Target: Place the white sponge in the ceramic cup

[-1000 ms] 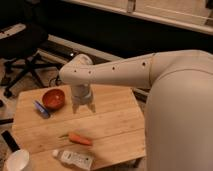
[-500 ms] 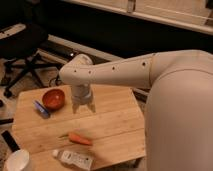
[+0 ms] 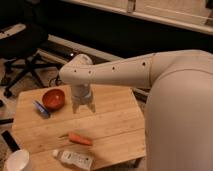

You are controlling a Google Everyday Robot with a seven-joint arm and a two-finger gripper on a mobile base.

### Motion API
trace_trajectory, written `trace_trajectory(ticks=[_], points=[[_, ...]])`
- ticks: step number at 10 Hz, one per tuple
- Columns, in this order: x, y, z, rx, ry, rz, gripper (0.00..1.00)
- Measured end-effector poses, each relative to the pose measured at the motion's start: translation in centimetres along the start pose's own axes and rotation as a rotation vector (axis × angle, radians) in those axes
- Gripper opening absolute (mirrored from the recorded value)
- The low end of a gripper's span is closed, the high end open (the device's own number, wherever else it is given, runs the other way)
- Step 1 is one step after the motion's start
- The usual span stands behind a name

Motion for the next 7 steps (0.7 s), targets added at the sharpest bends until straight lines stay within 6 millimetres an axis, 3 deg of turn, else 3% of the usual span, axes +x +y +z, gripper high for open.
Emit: trace_trajectory(ticks=[2, 5, 7], points=[[-0.4, 0.4, -0.6, -0.007, -0.026, -0.036, 0.65], [-3.3, 5.4, -5.5, -0.071, -0.237, -0.260, 0.65], [-3.8, 8.6, -8.6, -0.099, -0.353, -0.401, 0.65]])
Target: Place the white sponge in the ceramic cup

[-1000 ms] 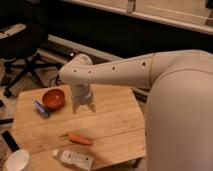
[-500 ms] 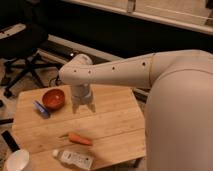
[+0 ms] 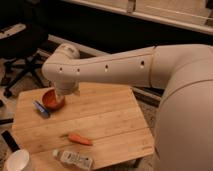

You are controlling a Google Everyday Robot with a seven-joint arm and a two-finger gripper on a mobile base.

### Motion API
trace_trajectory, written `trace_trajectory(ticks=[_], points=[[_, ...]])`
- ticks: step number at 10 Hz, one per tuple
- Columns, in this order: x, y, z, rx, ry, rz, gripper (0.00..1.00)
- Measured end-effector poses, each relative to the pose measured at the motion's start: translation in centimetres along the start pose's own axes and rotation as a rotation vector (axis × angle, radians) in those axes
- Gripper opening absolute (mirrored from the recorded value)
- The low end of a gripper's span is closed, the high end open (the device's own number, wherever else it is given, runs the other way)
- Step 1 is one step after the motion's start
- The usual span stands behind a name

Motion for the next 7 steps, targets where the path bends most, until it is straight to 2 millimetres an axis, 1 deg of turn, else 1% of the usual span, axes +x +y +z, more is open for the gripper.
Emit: trace_trajectory(ticks=[1, 2, 3, 5, 7], points=[[-0.7, 1.0, -0.6, -0.009, -0.034, -0.043, 0.65], [-1.7, 2.8, -1.5, -0.016, -0.080, -0.103, 0.65], [-2.3, 3.8, -1.8, -0.004, -0.105, -0.135, 0.65], [-3.5, 5.5, -1.7, 0.043, -0.129, -0.178, 0.65], [-5.4, 6.9, -1.2, 0.078, -0.135, -0.194, 0.65]])
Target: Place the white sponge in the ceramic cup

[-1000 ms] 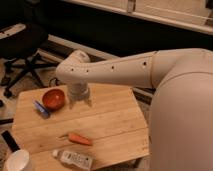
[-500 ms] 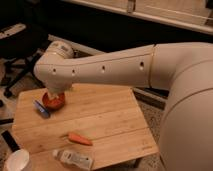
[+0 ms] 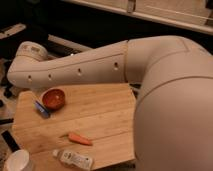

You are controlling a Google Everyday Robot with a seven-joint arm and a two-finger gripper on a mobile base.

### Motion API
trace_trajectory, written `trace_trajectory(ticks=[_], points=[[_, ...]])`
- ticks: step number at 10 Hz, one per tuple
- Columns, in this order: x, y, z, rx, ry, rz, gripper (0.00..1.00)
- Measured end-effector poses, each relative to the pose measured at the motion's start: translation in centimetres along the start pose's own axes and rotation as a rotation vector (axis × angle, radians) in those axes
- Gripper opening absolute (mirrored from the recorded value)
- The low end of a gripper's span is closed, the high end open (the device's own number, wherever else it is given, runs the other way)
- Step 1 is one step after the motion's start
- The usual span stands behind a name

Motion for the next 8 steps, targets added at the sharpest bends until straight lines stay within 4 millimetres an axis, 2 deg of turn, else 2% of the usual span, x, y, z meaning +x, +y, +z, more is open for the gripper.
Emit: trace_trajectory(ticks=[3, 6, 8], points=[[-4.1, 1.5, 0.7, 0.018, -0.010, -0.021, 0.65], [-6.4, 2.0, 1.8, 0.070, 0.008, -0.084, 0.65], [-7.3, 3.5, 2.8, 0.090, 0.017, -0.139, 0.65]])
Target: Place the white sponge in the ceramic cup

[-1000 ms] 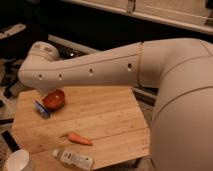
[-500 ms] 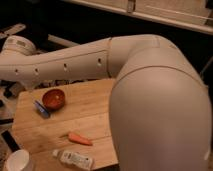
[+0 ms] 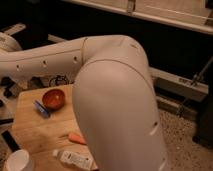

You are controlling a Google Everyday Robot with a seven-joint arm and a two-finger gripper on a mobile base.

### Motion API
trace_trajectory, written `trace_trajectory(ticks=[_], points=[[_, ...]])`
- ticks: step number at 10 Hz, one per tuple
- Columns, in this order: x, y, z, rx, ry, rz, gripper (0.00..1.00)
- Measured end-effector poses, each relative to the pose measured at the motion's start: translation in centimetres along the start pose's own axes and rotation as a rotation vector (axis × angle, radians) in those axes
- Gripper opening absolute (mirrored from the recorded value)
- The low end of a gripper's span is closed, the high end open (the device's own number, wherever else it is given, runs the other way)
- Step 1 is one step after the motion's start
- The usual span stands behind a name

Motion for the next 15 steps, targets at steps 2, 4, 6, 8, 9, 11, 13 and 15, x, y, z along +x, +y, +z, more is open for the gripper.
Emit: trace_trajectory(ticks=[2, 4, 6, 8, 9, 11, 13, 15], points=[[-0.8, 2.3, 1.3, -0.013, 0.009, -0.046, 0.65], [-0.8, 3.7, 3.3, -0.034, 0.035, -0.069, 0.65], [-0.9, 4.1, 5.5, -0.046, 0.062, -0.068, 0.65], [-1.1, 4.6, 7.6, -0.061, 0.086, -0.064, 0.65], [-1.2, 4.9, 8.6, -0.067, 0.097, -0.066, 0.65], [-1.2, 6.0, 10.5, -0.080, 0.113, -0.091, 0.65], [-0.9, 6.2, 12.2, -0.082, 0.126, -0.109, 0.65], [-0.9, 6.6, 13.9, -0.097, 0.139, -0.120, 0.65]])
